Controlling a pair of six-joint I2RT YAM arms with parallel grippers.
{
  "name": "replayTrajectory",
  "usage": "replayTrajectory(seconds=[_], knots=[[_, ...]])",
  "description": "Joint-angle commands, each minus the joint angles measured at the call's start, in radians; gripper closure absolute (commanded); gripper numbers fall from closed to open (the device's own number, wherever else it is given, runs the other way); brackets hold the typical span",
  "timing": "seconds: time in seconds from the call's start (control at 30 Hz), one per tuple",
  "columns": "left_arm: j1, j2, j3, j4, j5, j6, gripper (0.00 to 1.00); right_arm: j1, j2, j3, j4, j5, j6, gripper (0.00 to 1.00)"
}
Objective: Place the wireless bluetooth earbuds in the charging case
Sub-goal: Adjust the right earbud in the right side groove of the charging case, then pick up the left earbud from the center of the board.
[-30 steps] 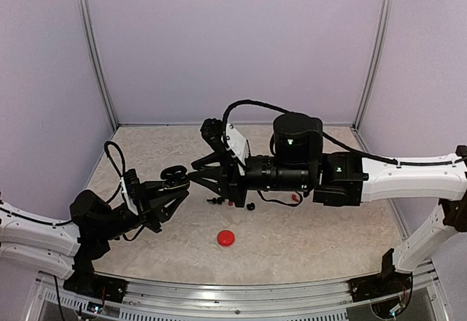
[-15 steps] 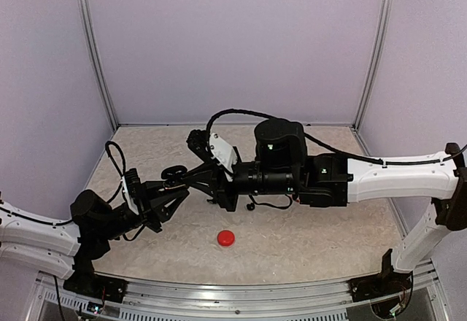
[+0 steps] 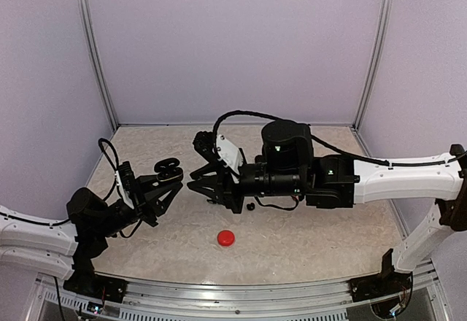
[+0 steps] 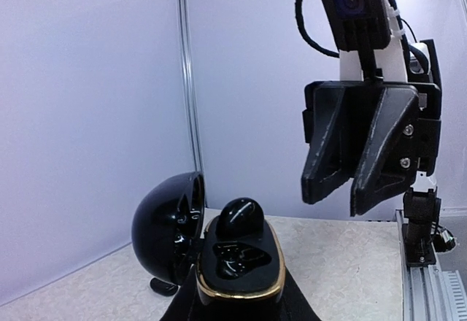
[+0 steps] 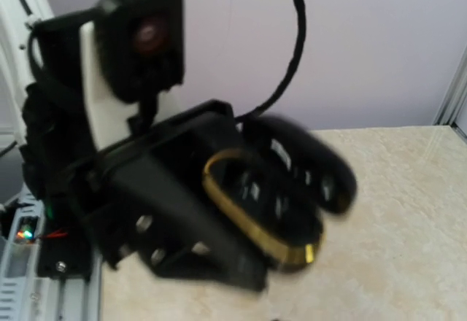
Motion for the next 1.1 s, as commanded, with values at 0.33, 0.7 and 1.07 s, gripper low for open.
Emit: replayTrajectory(seconds=[0.33,0.7,1.07], knots=[[0.097,-0.162,-0.105,-0.053,-0.110,-0.189,0.98,-0.310,0.009,-0.080,-0.133,-0.159,0.066,0.54],[0.122,-0.139,-0.115,-0.046,-0.086,-0.205,0.98,-0.368,0.375,0.130,-0.184,-0.224,-0.172,0.57],[0.128,-0.135,-0.120,-0.025,-0.067,-0.198,0.98,-0.383,0.612,0.315,-0.249,-0.250,-0.214,0.54]])
